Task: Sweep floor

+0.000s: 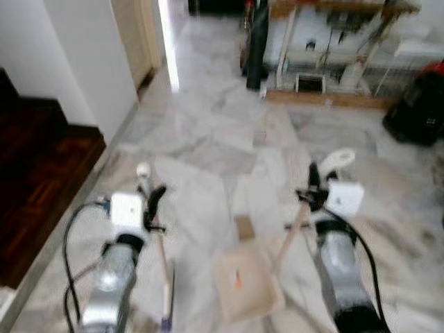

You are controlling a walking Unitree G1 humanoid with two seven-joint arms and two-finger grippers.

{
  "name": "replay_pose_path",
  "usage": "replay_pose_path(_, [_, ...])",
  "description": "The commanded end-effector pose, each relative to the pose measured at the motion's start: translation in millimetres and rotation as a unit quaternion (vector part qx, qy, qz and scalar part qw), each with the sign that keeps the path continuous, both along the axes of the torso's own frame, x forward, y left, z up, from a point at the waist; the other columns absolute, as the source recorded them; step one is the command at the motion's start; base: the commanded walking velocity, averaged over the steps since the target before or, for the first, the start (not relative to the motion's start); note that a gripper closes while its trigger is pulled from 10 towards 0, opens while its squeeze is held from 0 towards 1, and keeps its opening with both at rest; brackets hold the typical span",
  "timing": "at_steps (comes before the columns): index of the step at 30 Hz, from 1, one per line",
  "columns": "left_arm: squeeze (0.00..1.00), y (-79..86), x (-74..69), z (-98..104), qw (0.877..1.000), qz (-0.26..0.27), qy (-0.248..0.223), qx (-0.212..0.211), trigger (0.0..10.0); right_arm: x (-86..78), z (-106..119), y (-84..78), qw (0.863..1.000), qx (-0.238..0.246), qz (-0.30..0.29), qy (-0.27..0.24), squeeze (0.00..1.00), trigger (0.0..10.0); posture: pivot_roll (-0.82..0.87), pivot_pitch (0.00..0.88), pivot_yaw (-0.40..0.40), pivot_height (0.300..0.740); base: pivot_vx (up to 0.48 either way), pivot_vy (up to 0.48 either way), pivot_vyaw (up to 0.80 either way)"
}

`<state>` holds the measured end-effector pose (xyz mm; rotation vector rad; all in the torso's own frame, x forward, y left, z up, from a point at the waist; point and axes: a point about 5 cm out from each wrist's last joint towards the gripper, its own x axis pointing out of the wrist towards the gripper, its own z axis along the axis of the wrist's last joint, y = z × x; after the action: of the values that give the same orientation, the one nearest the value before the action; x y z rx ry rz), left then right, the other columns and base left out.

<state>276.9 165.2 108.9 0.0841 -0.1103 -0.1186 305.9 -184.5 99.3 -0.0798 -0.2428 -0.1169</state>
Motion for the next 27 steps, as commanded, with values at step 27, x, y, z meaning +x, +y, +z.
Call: replay_pose_path(27, [0.00,7.0,2.0,9.2,1.000,0.007,-0.019,0.005,10.0,5.6,12.2,8.7,1.000,0.008,0.017,-0.022,0.00,10.0,0.04,0.035,-0.017,0.740,0.359,0.000,0.00])
